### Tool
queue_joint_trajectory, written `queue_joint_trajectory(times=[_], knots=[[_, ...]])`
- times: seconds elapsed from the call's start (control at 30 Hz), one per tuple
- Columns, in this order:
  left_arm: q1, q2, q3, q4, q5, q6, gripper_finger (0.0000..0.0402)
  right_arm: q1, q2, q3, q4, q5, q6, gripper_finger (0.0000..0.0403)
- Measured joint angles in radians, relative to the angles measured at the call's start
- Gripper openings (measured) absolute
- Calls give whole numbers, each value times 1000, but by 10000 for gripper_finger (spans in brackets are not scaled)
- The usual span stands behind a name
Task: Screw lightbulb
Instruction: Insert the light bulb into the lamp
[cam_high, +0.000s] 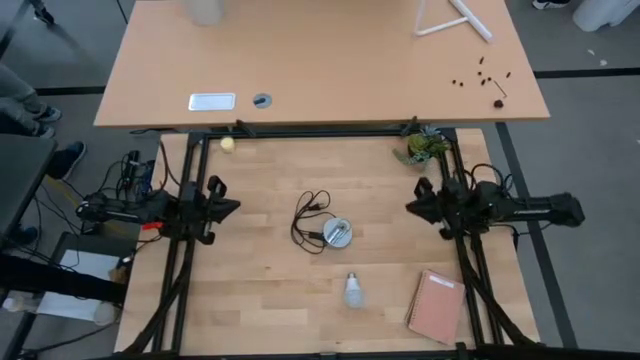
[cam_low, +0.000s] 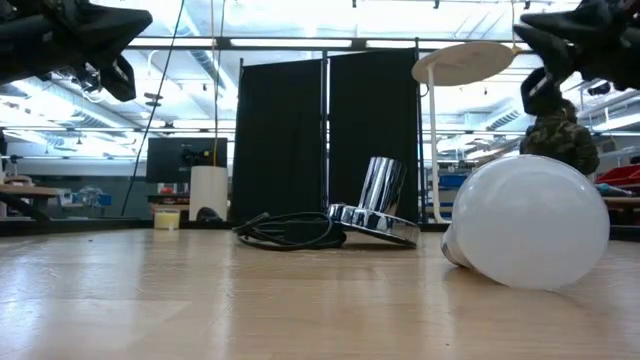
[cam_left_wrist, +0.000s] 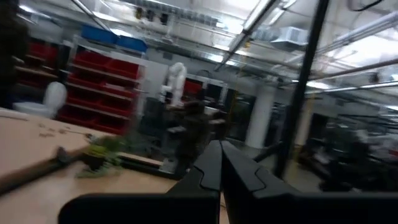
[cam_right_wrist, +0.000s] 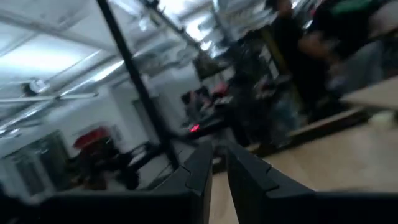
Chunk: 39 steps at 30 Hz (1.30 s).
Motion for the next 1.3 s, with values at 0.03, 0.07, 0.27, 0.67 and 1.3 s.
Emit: queue_joint_trajectory(times=[0.03,0.07,0.27,0.67,1.3], knots=[[0,1,0,5,-15,12,10,30,28,0,-4,27,-8,55],[0,2,0,5,-23,31,10,63,59,0,-7,71,-21,55],[-2,75,5,12,-103,141,41,248,276,45,-6,312,-48,55],[-2,364,151,13,-7,300,113,549,761,482,-224,611,-47,54],[-85,498,200,44,93,263,111,687,1363,879,-487,663,556,94]])
